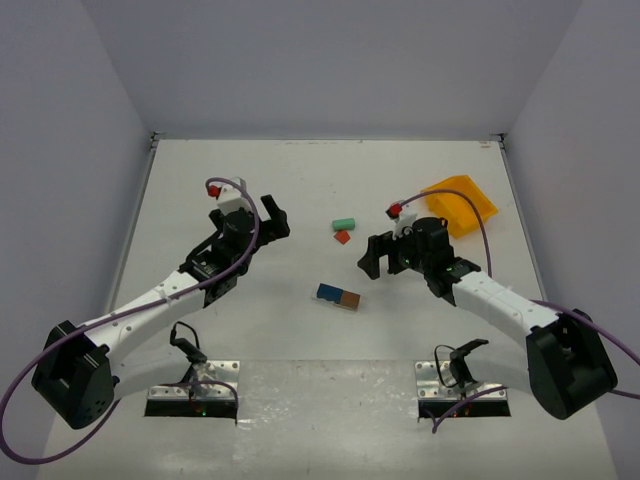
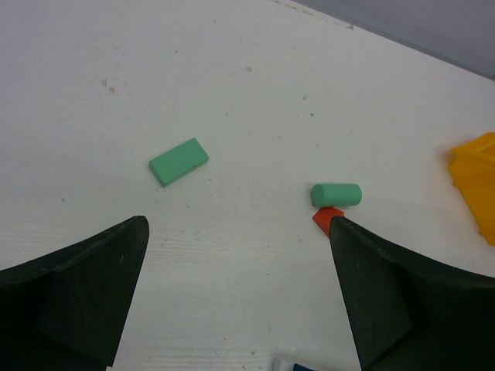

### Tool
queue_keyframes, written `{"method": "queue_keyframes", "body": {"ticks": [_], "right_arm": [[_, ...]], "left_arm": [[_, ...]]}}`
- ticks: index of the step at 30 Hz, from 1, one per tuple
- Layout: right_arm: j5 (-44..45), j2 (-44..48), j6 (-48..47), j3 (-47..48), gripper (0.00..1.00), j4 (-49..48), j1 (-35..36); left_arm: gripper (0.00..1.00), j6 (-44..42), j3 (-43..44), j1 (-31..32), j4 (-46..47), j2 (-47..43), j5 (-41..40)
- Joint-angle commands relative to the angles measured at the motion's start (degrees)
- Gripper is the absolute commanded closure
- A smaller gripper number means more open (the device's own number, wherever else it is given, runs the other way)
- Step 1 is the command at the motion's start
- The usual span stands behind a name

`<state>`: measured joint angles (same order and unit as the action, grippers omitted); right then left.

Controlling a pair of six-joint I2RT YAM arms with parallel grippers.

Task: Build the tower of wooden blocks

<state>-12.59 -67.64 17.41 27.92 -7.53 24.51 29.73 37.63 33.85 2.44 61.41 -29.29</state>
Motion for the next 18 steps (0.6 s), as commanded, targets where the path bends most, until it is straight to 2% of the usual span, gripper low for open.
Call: {"method": "queue_keyframes", "body": {"ticks": [1, 18], "right_arm": [[-1.2, -0.5, -1.8, -0.4, 0.01, -3.9, -0.1], [0.3, -1.9, -2.2, 0.5, 0.01, -2.9, 0.0]], "left_arm": [[0.0, -1.0, 1.3, 0.2, 2.4, -0.1, 0.6], [0.0, -0.1, 0.9, -0.8, 0.7, 1.3, 2.4]]}}
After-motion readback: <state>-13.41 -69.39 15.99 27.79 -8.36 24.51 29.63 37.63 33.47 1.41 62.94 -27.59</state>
